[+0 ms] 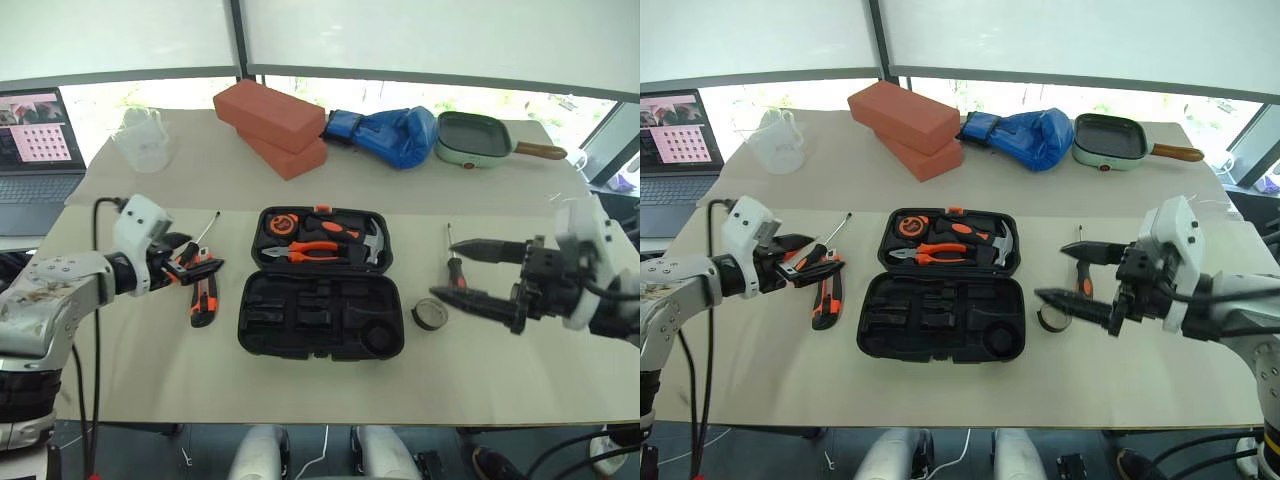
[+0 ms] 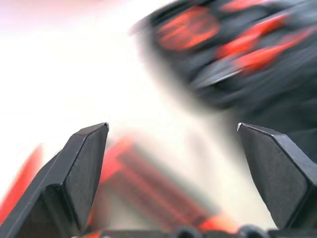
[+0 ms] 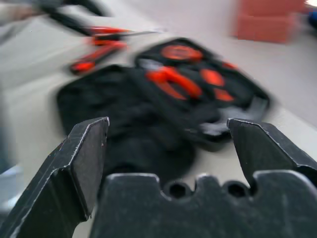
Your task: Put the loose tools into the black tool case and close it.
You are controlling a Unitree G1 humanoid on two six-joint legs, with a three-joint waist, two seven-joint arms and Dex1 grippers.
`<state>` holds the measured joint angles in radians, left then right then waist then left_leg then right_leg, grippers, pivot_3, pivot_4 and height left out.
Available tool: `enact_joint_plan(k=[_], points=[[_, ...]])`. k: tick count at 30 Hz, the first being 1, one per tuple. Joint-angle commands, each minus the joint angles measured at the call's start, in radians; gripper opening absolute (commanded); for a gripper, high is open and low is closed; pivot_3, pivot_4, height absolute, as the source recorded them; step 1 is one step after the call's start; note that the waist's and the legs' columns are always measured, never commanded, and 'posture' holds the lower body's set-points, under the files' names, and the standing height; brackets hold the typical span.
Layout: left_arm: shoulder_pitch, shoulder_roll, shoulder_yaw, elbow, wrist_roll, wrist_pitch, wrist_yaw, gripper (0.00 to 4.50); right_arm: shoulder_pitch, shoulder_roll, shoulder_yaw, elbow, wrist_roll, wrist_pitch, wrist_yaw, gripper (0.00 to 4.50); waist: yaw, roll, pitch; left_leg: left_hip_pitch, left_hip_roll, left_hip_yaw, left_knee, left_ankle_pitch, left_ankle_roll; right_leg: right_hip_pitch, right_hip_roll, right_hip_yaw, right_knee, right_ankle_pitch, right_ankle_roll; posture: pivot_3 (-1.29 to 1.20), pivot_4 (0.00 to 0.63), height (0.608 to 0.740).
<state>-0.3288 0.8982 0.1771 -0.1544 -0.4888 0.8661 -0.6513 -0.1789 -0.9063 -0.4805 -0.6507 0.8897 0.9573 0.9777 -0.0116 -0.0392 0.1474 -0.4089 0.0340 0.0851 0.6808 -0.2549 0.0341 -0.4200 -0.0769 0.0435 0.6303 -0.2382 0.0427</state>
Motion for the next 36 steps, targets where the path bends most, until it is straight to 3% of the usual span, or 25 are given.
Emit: enact_joint_plan(k=[1, 8, 14, 17, 19, 36], points=[[-0.036, -0.012, 0.006, 0.01, 0.029, 0.026, 0.043, 4.5, -0.031, -0.018, 0.018, -0.009, 0.039, -0.059, 0.029, 4.45, 0.003, -0.003, 0.0, 0.0, 0.0, 0.0, 0.0, 0.0, 0.0, 0.0, 0.0, 0.0, 0.0, 0.0, 0.0, 0.0, 0.15, 0.738], [-0.047, -0.021, -0.059, 0.125, 0.115, -0.015, 0.051, 4.5, -0.069, -0.021, 0.096, -0.005, 0.043, -0.116, 0.029, 4.45, 0.007, -0.003, 0.0, 0.0, 0.0, 0.0, 0.0, 0.0, 0.0, -0.001, 0.0, 0.0, 0.001, 0.0, 0.0, 0.0, 0.15, 0.738], [-0.034, -0.038, -0.027, 0.199, 0.125, -0.084, 0.029, 4.5, -0.034, -0.021, 0.098, 0.0, 0.032, -0.144, 0.018, 4.45, 0.011, -0.003, 0.0, 0.0, 0.0, 0.0, 0.0, 0.0, 0.0, -0.001, 0.0, 0.0, 0.001, 0.0, 0.0, 0.0, 0.15, 0.738], [-0.029, -0.055, -0.001, 0.203, 0.091, -0.098, -0.006, 3.83, -0.003, -0.025, 0.102, -0.001, 0.018, -0.16, 0.018, 4.5, 0.011, -0.003, 0.0, -0.001, 0.0, 0.0, 0.0, 0.0, 0.0, -0.001, -0.001, 0.0, 0.001, 0.0, 0.0, 0.0, 0.15, 0.738], [-0.027, -0.056, 0.0, 0.193, 0.082, -0.103, -0.031, 3.16, 0.007, -0.029, 0.105, -0.003, 0.014, -0.168, 0.02, 4.5, 0.012, -0.003, 0.0, -0.001, 0.0, 0.0, 0.0, 0.0, 0.0, -0.001, -0.001, 0.0, 0.001, 0.0, 0.0, 0.0, 0.15, 0.738], [-0.097, -0.047, -0.068, 0.411, 0.219, -0.229, -0.093, 3.16, 0.033, -0.055, 0.076, -0.038, 0.065, -0.188, 0.021, 4.5, 0.019, -0.003, 0.0, -0.001, 0.0, 0.0, 0.001, 0.0, 0.0, -0.001, 0.0, 0.0, 0.001, 0.0, 0.0, 0.0, 0.15, 0.738]])
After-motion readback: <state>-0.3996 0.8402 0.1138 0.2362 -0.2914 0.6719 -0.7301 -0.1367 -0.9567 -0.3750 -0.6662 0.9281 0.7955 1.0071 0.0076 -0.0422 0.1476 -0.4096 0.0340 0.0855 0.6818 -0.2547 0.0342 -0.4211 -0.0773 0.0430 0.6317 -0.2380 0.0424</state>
